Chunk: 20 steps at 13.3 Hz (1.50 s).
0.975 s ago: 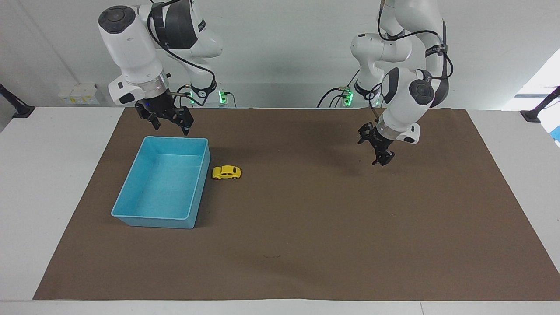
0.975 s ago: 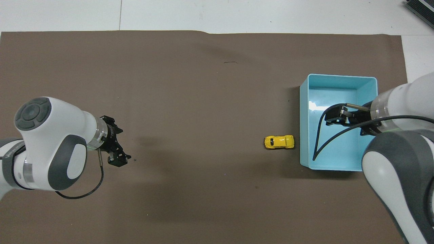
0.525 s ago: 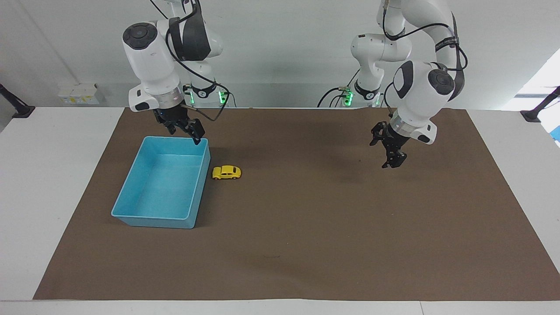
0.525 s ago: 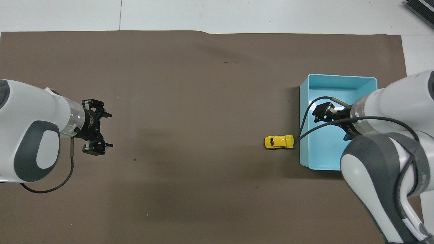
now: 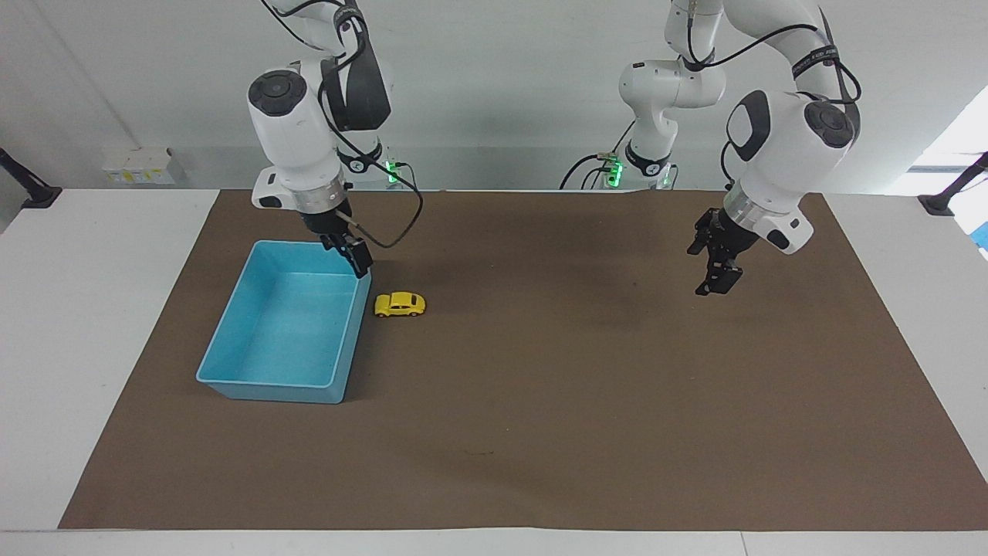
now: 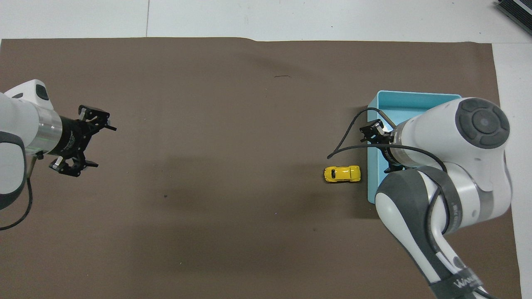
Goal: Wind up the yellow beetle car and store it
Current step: 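Reach the right gripper toward the car while the left gripper returns to rest, then close the right gripper on the yellow car beside the box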
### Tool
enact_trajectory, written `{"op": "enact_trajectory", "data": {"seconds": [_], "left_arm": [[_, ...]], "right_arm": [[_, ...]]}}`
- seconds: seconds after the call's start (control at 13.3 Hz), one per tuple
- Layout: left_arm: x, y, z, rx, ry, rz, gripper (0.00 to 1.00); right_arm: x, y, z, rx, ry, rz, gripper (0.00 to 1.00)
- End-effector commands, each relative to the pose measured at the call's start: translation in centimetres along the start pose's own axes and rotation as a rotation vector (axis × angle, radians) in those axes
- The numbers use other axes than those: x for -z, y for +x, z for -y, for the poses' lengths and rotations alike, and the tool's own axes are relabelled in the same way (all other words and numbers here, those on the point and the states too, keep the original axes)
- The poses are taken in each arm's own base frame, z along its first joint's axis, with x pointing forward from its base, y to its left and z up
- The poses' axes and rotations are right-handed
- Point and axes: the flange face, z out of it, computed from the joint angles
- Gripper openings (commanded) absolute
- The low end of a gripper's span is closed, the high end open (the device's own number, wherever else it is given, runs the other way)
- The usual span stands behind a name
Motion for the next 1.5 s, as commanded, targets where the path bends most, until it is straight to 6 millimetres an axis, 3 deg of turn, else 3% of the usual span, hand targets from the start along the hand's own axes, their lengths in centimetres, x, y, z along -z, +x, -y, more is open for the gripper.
{"op": "enact_trajectory", "data": {"seconds": [0.0,0.3,0.6,0.82,1.27,1.35,1.43], "left_arm": [[1.6,0.8,-0.8,-0.184,0.025,-0.052,1.00],[3.4,1.5,-1.0,-0.496,0.025,-0.088,1.00],[4.5,2.4,-0.3,-0.775,0.067,-0.093,1.00],[6.5,2.3,0.1,-0.954,0.129,-0.097,1.00],[12.4,0.4,2.2,-1.063,0.139,-0.089,1.00],[13.2,0.1,2.5,-1.070,0.140,-0.085,1.00],[14.1,-0.2,2.6,-1.070,0.142,-0.078,1.00]], "right_arm": [[-2.0,-1.4,0.8,-0.146,0.005,0.001,1.00],[-4.7,-2.5,1.7,-0.327,0.010,-0.007,1.00],[-9.1,-3.7,0.9,-0.374,0.044,-0.020,1.00],[-11.7,-4.3,0.0,-0.397,0.060,-0.021,1.00],[-16.4,-4.7,-0.8,-0.407,0.072,-0.016,1.00],[-16.4,-4.9,-0.8,-0.401,0.069,-0.015,0.96],[-16.4,-5.3,-0.7,-0.383,0.062,-0.016,0.55]]}}
